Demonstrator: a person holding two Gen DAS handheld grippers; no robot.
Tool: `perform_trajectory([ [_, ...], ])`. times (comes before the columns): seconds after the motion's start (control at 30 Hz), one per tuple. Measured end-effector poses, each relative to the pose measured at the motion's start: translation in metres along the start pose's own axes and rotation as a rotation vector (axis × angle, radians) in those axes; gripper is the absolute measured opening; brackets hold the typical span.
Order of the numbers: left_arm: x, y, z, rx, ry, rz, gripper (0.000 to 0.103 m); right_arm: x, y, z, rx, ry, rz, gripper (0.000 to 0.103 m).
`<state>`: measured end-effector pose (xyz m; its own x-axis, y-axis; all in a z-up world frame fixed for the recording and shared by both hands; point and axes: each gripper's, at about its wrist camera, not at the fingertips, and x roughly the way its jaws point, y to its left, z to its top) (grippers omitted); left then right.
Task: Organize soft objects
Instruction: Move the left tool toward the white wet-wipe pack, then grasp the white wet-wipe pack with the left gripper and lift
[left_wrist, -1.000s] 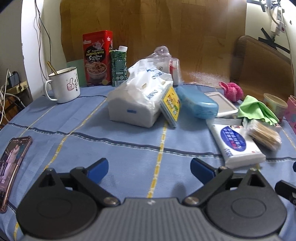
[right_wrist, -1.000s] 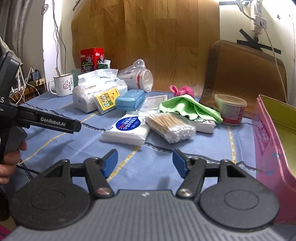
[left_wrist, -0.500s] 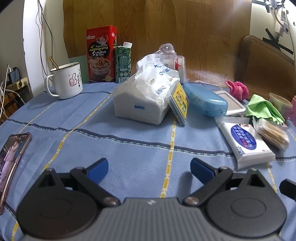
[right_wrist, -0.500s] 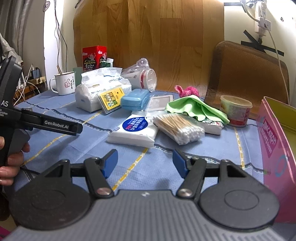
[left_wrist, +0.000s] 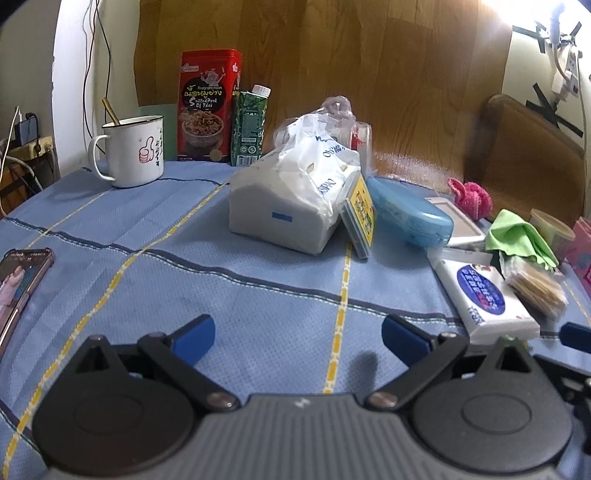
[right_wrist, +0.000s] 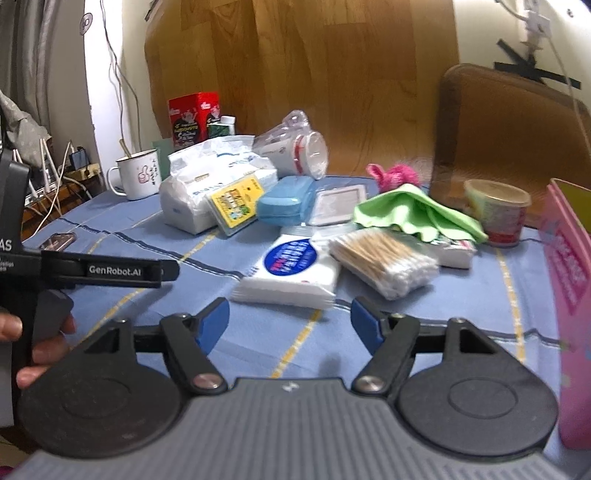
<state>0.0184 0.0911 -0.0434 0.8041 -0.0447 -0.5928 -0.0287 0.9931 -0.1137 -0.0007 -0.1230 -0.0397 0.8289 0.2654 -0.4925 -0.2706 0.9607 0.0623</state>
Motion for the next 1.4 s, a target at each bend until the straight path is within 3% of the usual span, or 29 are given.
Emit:
perform_trajectory([
  [0.33, -0.002, 0.008, 0.000, -0.043, -0.016, -0.043, 0.102, 0.030, 0.004, 0.011, -0.003, 0.068, -0.010, 0.087],
  [0.67, -0.002, 0.009, -0.001, -0.050, -0.019, -0.052, 0.102, 0.046, 0.007, 0.012, 0.000, 0.106, -0.023, 0.086],
  [0.77, -0.002, 0.009, -0.001, -0.049, -0.018, -0.050, 0.102, 0.044, 0.008, 0.011, -0.027, 0.089, -0.045, 0.061],
  [0.83, -0.002, 0.008, -0.001, -0.045, -0.017, -0.047, 0.102, 0.042, 0.006, 0.011, -0.033, 0.087, -0.032, 0.037],
  [0.9, -0.001, 0.007, -0.001, -0.042, -0.016, -0.044, 0.102, 0.041, 0.007, 0.010, -0.042, 0.087, -0.023, 0.028],
  [1.13, -0.001, 0.004, 0.000, -0.032, -0.011, -0.034, 0.102, 0.033, 0.007, 0.004, -0.069, 0.068, -0.020, 0.010],
  [1.4, 0.001, 0.002, 0.000, -0.017, -0.004, -0.020, 0.102, 0.012, 0.010, -0.005, -0.121, 0.068, 0.042, 0.006],
])
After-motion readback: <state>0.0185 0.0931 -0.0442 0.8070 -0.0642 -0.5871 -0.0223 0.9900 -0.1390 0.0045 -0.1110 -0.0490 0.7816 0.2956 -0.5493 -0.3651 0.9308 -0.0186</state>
